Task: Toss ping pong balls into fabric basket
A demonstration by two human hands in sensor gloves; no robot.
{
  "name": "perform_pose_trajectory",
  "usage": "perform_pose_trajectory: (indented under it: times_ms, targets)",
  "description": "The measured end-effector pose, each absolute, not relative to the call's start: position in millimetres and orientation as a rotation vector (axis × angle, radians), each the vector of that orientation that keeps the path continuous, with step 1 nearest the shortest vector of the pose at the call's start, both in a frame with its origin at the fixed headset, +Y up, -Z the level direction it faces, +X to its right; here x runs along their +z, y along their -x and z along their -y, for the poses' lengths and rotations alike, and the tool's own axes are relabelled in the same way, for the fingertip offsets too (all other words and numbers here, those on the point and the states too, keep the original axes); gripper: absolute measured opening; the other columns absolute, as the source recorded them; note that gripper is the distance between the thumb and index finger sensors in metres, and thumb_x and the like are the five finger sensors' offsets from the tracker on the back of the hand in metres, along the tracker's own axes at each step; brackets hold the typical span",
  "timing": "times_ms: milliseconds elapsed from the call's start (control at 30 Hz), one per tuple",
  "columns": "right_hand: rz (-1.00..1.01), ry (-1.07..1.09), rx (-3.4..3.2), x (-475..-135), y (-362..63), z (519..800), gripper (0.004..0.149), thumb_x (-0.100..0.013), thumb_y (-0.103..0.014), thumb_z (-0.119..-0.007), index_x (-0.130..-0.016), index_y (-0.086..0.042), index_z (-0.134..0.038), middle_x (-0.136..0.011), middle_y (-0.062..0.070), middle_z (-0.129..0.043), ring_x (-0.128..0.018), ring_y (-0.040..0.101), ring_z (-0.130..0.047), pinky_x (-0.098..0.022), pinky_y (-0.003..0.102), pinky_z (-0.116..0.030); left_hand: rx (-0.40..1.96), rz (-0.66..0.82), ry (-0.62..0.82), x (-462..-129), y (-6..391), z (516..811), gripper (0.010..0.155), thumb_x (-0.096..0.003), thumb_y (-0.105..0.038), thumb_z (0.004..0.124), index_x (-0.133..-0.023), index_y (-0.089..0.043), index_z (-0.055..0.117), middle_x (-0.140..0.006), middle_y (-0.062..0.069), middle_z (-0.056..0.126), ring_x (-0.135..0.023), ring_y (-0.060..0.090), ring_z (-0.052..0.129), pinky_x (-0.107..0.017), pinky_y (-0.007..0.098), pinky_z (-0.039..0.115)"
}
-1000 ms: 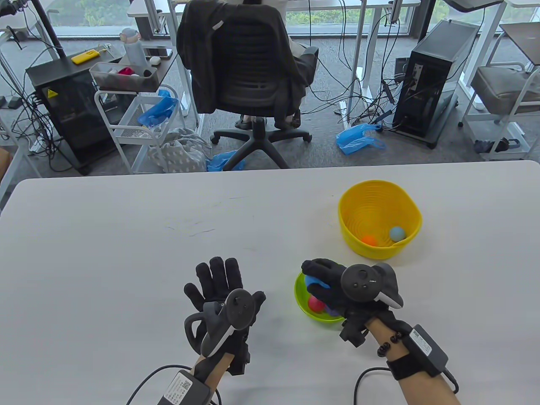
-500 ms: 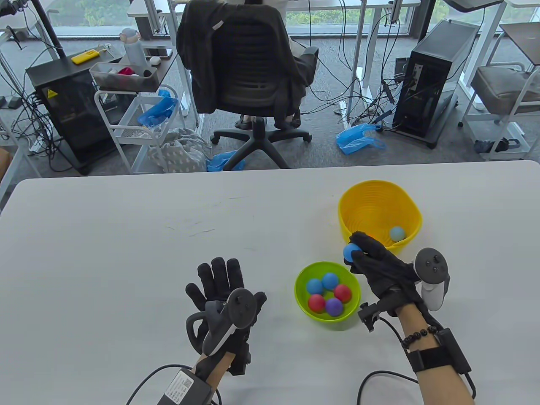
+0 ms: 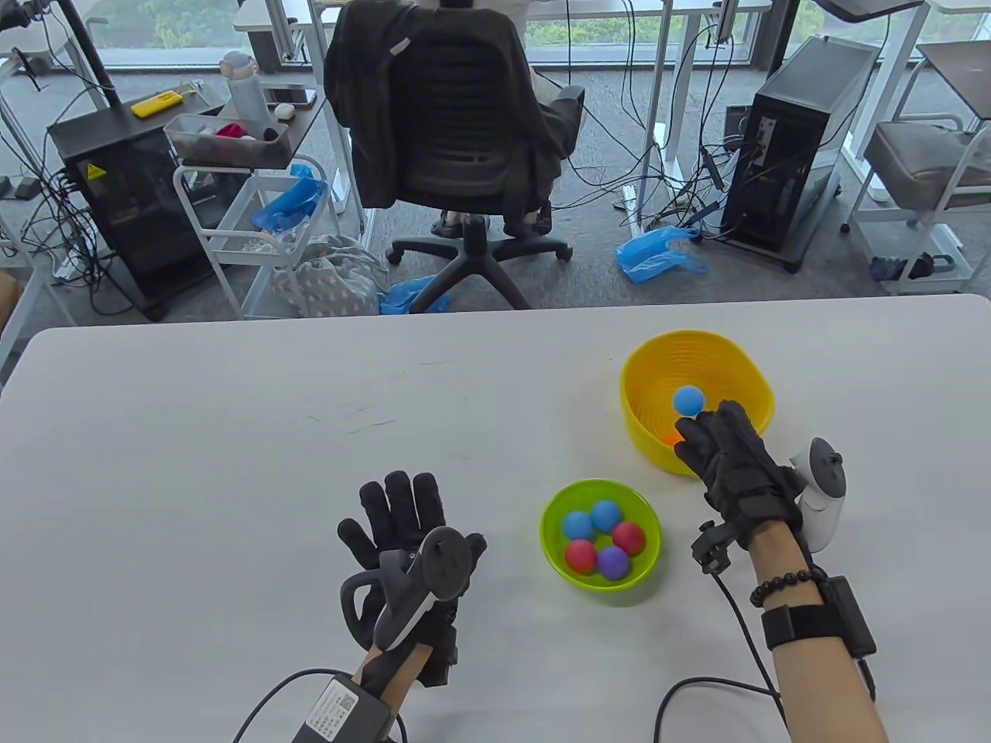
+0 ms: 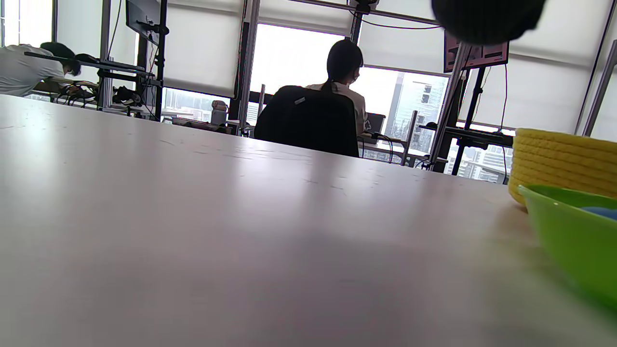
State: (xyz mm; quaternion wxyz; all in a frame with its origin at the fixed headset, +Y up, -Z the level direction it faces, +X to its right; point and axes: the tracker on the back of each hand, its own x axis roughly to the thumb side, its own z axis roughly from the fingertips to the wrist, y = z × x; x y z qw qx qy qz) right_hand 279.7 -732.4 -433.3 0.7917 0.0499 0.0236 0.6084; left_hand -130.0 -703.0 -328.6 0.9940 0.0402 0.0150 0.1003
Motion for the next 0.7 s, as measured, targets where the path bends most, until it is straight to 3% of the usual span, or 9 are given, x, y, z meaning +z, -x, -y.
perform_pose_trajectory:
  times_ms: [167,333,500,700]
  targets:
    - [0.003,-0.108,1.333,-427.9,-283.0,725.7,0.079,-0.066,-0.046,-0.05,-0.111,-0.004,-0.001,-0.112,0.036,-0.012,-0.106,0.049,-0.042,-0.078,0.055,-0.05,0.182,-0.041,-0.081,-328.0,130.0,702.5,0.093,-0.0516,-0.059,0.07,-0.116,-0.016,0.018,-0.123,0.018,0.009,-0.11,0.05,0.003,-0.069,0.079,0.007]
    - [0.167,-0.126,1.551,-411.5,-277.6,703.0,0.067,-0.065,-0.046,-0.057,-0.116,-0.013,-0.031,-0.116,0.028,-0.035,-0.101,0.048,-0.06,-0.075,0.057,-0.06,0.19,-0.042,-0.089,-327.1,130.3,701.6,0.093,-0.0514,-0.058,0.071,-0.116,-0.016,0.018,-0.123,0.018,0.009,-0.11,0.049,0.003,-0.07,0.079,0.007]
    - [0.281,-0.222,1.822,-397.4,-257.4,680.8,0.055,-0.062,-0.048,-0.065,-0.109,-0.02,-0.06,-0.114,0.022,-0.056,-0.093,0.048,-0.074,-0.069,0.059,-0.068,0.205,-0.035,-0.098,-325.5,130.6,700.0,0.093,-0.0514,-0.058,0.071,-0.116,-0.016,0.019,-0.123,0.018,0.008,-0.11,0.049,0.003,-0.07,0.079,0.007]
    - [0.26,-0.437,2.114,-380.0,-217.1,666.3,0.051,-0.057,-0.046,-0.071,-0.098,-0.016,-0.078,-0.106,0.022,-0.072,-0.084,0.05,-0.083,-0.062,0.061,-0.073,0.217,-0.03,-0.097,-325.9,131.4,700.8,0.093,-0.0513,-0.058,0.071,-0.116,-0.016,0.019,-0.123,0.018,0.008,-0.11,0.049,0.003,-0.07,0.079,0.006]
